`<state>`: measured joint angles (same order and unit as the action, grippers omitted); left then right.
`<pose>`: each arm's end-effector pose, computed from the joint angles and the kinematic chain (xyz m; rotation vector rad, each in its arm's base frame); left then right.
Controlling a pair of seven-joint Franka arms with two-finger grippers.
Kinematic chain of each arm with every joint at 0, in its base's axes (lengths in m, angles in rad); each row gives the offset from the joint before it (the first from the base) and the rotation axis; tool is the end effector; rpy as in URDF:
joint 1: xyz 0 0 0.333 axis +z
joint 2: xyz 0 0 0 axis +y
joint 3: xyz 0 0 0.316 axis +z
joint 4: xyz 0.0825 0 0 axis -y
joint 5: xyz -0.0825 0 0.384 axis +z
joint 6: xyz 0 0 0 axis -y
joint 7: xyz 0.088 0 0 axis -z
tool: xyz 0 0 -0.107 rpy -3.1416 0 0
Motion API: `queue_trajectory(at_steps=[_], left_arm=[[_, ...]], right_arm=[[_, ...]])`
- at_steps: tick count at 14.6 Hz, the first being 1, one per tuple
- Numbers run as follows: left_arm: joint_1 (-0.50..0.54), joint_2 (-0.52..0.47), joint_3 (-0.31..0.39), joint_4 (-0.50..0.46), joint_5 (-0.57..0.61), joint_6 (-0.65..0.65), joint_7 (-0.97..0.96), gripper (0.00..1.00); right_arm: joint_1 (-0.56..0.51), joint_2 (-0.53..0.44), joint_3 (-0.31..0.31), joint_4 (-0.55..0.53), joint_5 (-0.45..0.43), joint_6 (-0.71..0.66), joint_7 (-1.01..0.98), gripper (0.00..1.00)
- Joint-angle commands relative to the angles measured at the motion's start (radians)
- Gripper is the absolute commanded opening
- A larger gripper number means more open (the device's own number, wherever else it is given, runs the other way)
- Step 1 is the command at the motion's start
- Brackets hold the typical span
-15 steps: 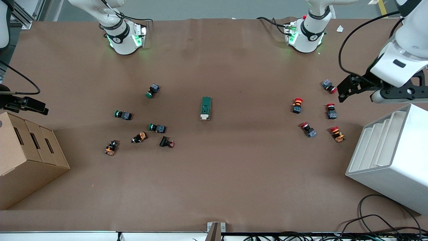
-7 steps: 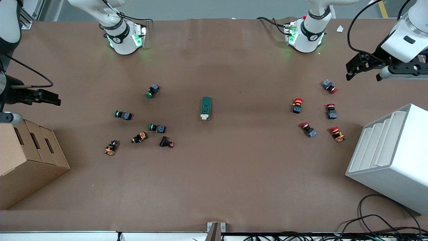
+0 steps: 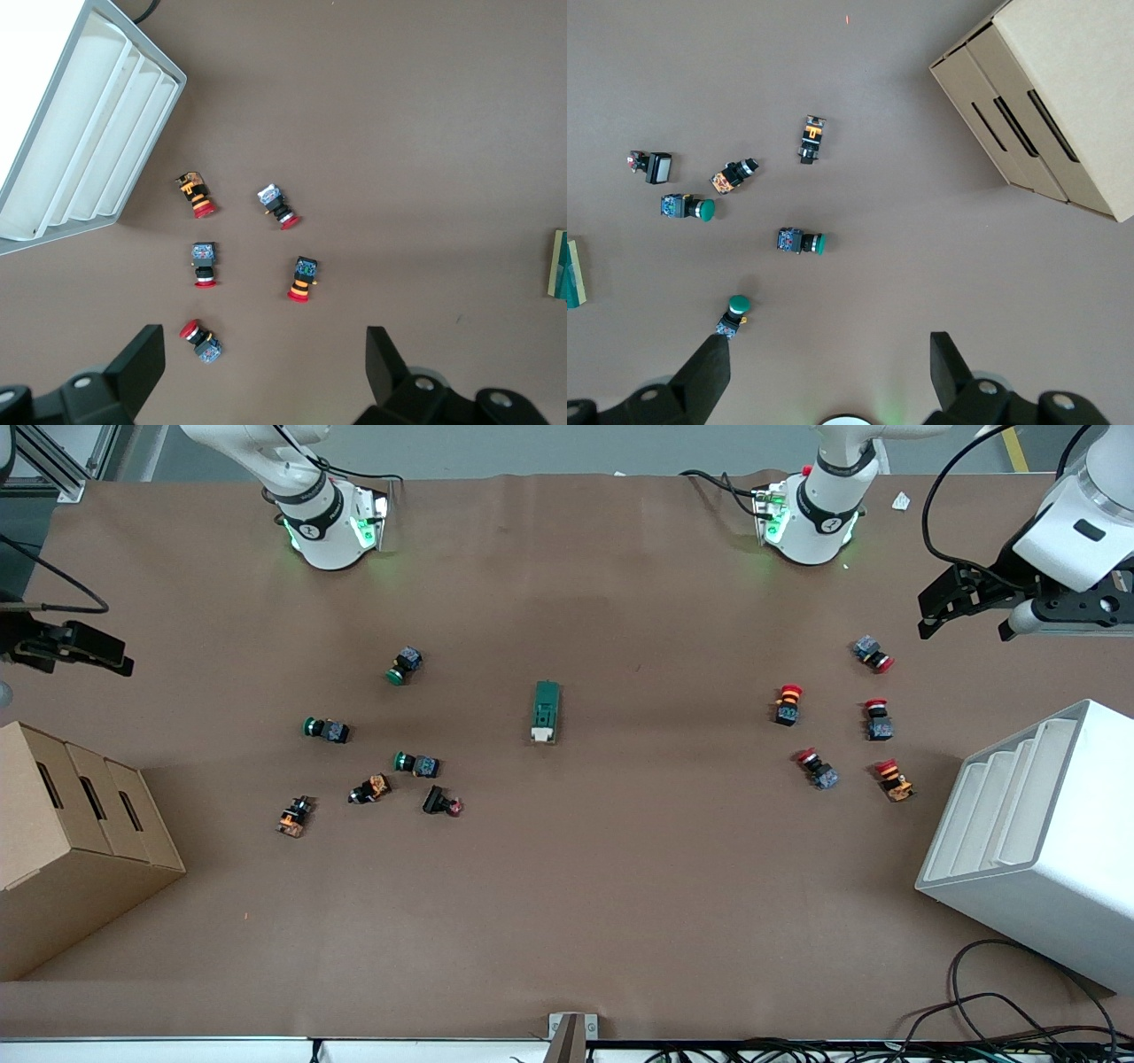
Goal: Close load switch with both arms
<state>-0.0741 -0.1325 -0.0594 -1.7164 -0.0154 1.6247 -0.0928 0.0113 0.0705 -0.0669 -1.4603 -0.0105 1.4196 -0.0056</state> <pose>0.5124 -0.0725 0.6311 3.1283 -0.0623 0.0617 0.5596 -0.0309 0.6242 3.1239 -0.0798 -0.1743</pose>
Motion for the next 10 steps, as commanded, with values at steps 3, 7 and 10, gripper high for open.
queue_trajectory(at_steps=[3,7,10], left_arm=[[0.003,0.025,0.001,0.040,-0.005,-0.031,0.011,1.00],[0.003,0.027,0.004,0.040,-0.001,-0.039,-0.001,1.00],[0.000,0.030,0.004,0.040,0.014,-0.042,-0.001,1.00]], right_arm=[[-0.008,-0.106,-0.024,-0.113,0.001,0.034,-0.008,1.00],[-0.014,-0.189,-0.022,-0.212,0.001,0.088,-0.008,1.00],[-0.024,-0.215,-0.022,-0.215,0.001,0.078,-0.008,1.00]])
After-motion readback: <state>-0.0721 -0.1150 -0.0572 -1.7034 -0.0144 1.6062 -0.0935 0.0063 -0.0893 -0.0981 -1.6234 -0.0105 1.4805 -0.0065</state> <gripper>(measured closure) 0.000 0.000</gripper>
